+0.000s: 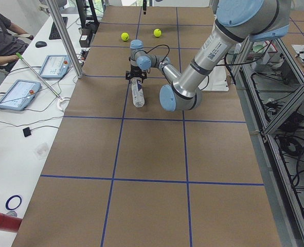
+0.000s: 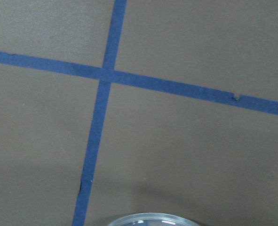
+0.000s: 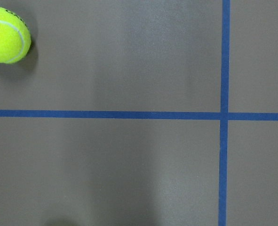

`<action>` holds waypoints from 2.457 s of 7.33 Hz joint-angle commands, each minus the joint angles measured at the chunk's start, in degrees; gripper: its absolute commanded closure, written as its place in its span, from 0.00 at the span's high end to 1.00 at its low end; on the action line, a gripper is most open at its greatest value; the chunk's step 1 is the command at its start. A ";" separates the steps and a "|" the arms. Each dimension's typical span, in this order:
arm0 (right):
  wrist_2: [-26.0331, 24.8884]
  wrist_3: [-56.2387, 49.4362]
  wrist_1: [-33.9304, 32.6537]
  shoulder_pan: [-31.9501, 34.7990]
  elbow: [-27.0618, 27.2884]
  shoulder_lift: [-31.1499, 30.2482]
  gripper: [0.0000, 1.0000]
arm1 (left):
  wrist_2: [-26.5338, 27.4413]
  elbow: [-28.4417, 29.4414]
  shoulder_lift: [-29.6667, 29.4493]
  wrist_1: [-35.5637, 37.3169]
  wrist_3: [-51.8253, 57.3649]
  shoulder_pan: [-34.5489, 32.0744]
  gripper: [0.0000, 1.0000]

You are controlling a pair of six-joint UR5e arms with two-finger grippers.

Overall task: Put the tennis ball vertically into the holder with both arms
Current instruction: 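Lower the left gripper and close it around the can's body, then lift the can with the left gripper and turn it upright, open end up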

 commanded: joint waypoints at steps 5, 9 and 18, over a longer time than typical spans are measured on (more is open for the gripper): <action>0.05 0.00 0.02 0.00 0.25 0.06 1.00 | 0.50 -5.96 -0.41 -1.97 -1.78 -2.71 0.46; 2.16 0.00 0.10 0.00 -0.01 0.06 1.00 | 0.84 -10.04 0.11 -23.86 -22.46 -4.39 0.46; 2.16 0.00 0.63 -0.09 4.11 1.29 1.00 | 31.78 3.67 6.18 -87.03 -36.51 7.64 0.47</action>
